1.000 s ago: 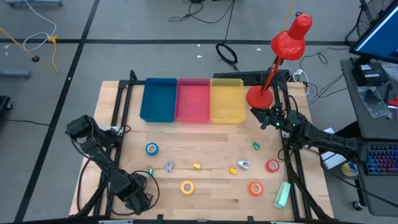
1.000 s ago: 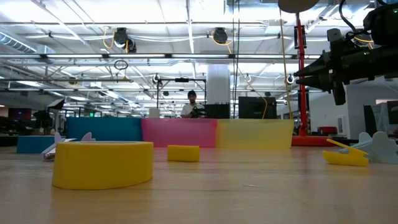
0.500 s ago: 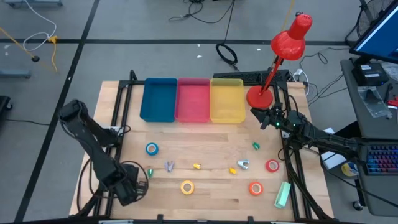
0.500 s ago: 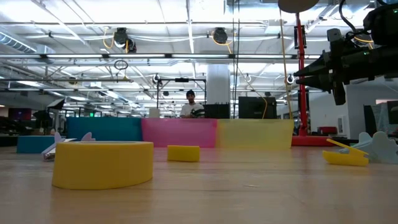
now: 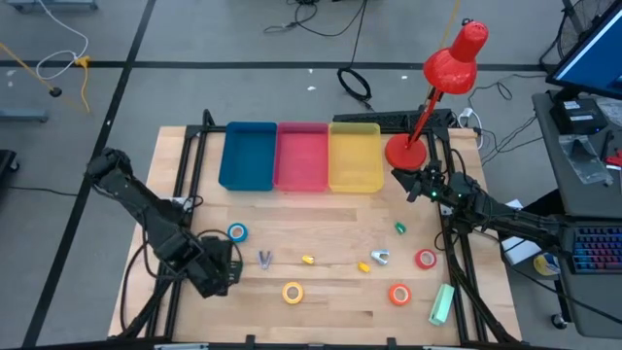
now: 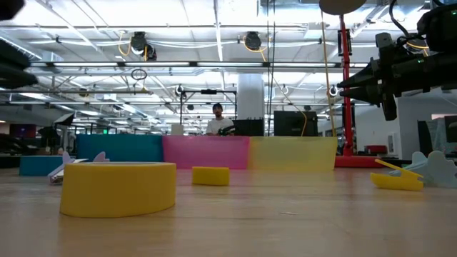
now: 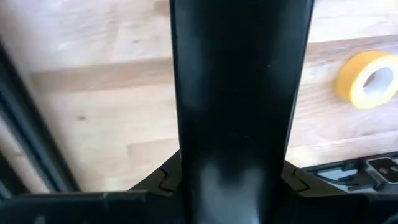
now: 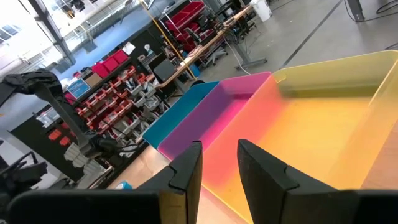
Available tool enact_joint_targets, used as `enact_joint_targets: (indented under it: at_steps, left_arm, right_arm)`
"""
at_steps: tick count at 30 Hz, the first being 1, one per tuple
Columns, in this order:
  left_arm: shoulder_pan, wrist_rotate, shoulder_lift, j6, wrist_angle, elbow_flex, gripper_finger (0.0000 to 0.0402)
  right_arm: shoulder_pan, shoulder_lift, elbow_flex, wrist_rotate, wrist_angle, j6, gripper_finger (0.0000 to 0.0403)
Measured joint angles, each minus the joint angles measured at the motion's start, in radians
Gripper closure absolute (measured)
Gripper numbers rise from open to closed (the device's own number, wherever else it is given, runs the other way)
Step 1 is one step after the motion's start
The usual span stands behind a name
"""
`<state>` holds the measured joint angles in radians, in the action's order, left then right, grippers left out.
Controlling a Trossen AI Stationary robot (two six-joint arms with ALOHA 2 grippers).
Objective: Pick and place Stapler, Stapler remover, tape
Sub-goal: Put the large black stapler into the yellow bin
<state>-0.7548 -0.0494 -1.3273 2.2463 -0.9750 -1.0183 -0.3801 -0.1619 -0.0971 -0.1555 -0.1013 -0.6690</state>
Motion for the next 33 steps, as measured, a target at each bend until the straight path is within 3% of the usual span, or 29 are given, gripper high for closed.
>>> enact_joint_targets:
  at_steps: [17,33]
  left_arm:
    - [0.365,-0.001,0.000,-0.678,0.066,-0.005,0.0274]
    - [0.680,0.089,-0.001,-1.077,0.050,-0.178,0.0274]
  right_arm:
    - [0.000,0.000,0.000,0.000,0.000,0.000,0.0307]
    - [0.000,0.000,0.000,0.000,0.000,0.000,0.0307]
